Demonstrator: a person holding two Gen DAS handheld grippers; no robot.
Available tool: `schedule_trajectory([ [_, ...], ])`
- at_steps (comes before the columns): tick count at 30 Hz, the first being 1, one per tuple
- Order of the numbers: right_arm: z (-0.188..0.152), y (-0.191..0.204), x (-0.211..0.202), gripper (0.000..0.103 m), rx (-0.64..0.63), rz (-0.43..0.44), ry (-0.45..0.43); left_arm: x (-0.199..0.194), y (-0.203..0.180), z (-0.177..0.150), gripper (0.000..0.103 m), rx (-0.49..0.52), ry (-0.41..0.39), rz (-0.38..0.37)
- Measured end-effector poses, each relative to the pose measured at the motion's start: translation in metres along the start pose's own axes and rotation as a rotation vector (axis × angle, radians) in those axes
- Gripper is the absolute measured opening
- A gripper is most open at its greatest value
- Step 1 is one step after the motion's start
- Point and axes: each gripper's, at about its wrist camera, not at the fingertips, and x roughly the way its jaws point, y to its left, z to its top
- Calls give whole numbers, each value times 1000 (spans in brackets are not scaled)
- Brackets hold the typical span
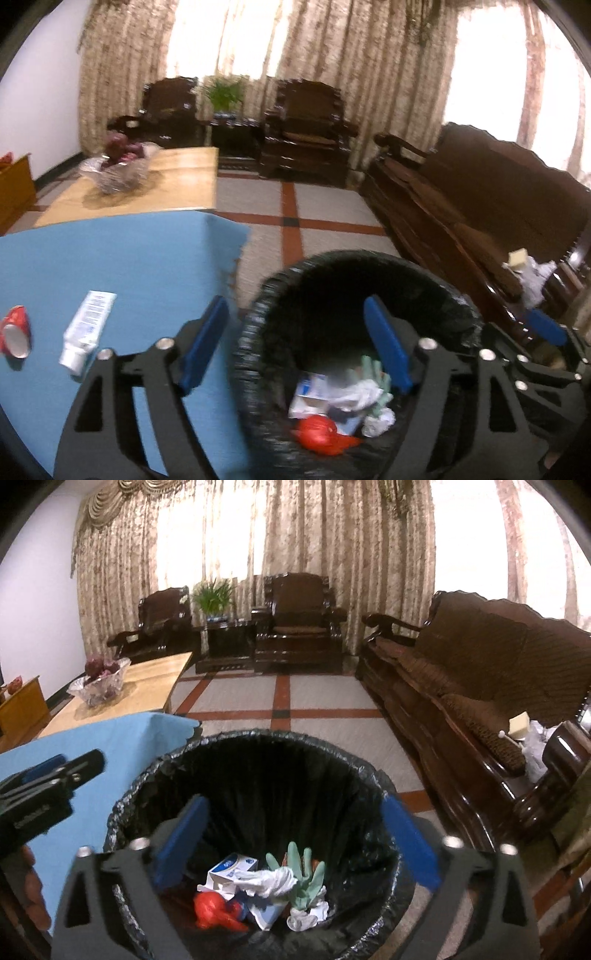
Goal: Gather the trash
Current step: 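Move both open tools back over the red packet and white tube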
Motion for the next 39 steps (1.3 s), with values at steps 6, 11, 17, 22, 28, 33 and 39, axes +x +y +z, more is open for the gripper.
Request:
schedule_trajectory([
  [6,4,27,0,97,-23,47,6,-21,45,6,87,-23,-40,94],
  [11,8,60,-2,97,-54,112,-3,-42,86,8,88,-63,-66,185],
  [17,15,113,-8,97,-106,213,-21,-70,136,7,89,-103,-88,290],
  [22,20,157,-11,97,-146,287,-37,-90,170,4,89,-126,-103,362],
  [28,21,199,-11,97,-169,346,-44,-113,210,-1,89,-167,-114,438],
  [33,17,224,-10,97,-185,377,-46,-125,235,-7,89,-184,-113,494],
  [39,7,254,-1,97,-198,399,-31,-130,263,-20,89,-215,-89,554],
])
